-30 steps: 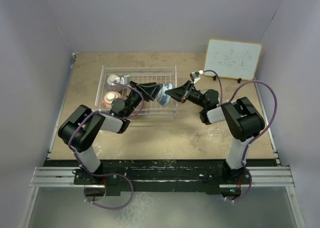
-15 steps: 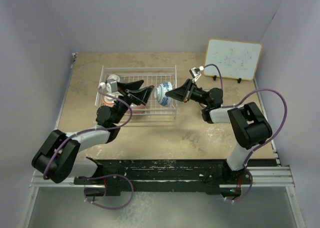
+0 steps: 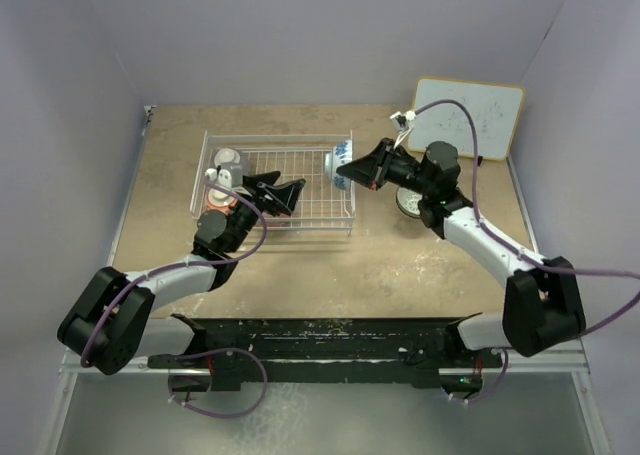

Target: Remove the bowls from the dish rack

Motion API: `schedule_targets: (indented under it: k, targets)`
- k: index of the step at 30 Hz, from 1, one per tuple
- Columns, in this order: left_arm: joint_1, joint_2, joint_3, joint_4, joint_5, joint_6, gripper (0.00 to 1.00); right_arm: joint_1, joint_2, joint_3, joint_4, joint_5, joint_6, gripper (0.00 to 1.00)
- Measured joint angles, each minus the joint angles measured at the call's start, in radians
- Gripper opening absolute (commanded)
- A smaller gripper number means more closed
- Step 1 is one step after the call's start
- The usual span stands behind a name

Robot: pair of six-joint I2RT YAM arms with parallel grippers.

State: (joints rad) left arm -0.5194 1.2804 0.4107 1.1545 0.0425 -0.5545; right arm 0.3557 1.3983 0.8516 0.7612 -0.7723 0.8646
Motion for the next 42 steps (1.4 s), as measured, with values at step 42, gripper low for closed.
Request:
schedule_targets:
  k: [42]
  targets:
    - [0.000,0.070,-0.032,-0.013,-0.030,0.002,0.88,0.003,0.148,0.319,-1.167,1.099,-0.610,0.00]
